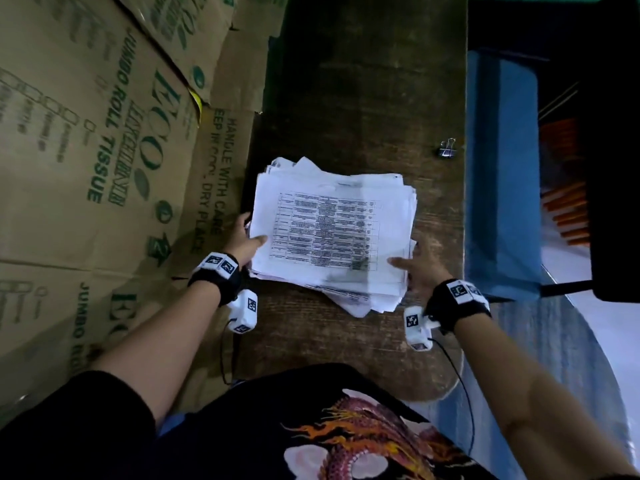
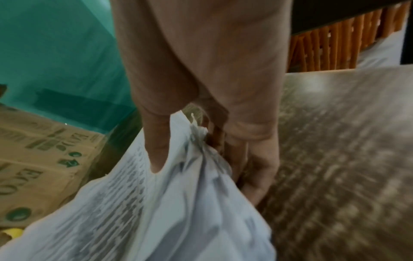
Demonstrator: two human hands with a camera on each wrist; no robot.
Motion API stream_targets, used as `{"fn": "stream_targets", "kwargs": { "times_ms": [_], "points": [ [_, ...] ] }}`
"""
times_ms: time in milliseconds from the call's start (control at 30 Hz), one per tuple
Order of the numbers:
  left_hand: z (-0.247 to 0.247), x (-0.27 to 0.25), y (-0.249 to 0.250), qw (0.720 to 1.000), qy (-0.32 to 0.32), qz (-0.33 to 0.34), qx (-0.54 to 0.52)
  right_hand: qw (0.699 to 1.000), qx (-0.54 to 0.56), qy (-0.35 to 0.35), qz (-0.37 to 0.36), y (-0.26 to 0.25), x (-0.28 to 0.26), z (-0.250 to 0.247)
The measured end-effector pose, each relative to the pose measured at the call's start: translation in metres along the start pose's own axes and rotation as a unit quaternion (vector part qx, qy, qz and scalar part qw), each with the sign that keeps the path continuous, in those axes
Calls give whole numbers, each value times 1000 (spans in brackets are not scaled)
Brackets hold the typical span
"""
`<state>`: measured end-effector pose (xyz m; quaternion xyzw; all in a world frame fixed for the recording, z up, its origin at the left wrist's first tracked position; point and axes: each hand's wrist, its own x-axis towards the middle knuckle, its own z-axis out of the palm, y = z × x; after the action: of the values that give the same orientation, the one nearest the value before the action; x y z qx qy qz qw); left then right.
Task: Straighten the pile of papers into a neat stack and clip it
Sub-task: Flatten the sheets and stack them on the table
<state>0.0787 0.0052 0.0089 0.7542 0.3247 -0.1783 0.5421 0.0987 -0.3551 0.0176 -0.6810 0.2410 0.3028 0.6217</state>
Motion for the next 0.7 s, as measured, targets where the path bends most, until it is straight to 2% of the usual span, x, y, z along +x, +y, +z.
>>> {"fn": "stream_targets", "kwargs": {
  "times_ms": [67,133,167,267,300,367,433,500,633,700],
  "points": [
    [3,-4,5,989,41,64,124,1000,-12,18,13,20,-3,-5],
    [13,-17,14,939,91,172,283,999,-14,30,38,35,-16,-4],
    [24,-26,19,911,79,233,330,998,-1,30,52,39,-25,0],
    [71,-52,21,831,-101,387,386,996,50,37,60,58,-36,7],
    [86,-59,18,800,-153,406,415,996,60,52,48,62,-35,9],
    [109,-66,9,752,-203,399,484,991,111,72,29,64,-33,13],
    [121,-68,5,733,-215,366,532,977,200,74,16,62,-36,16],
    [125,-68,8,723,-202,376,543,969,238,62,14,65,-43,19],
    [126,-60,15,724,-234,380,525,984,165,13,64,84,-62,34],
    [122,-55,18,719,-249,390,518,987,143,-9,66,90,-67,46]
  ]
}}
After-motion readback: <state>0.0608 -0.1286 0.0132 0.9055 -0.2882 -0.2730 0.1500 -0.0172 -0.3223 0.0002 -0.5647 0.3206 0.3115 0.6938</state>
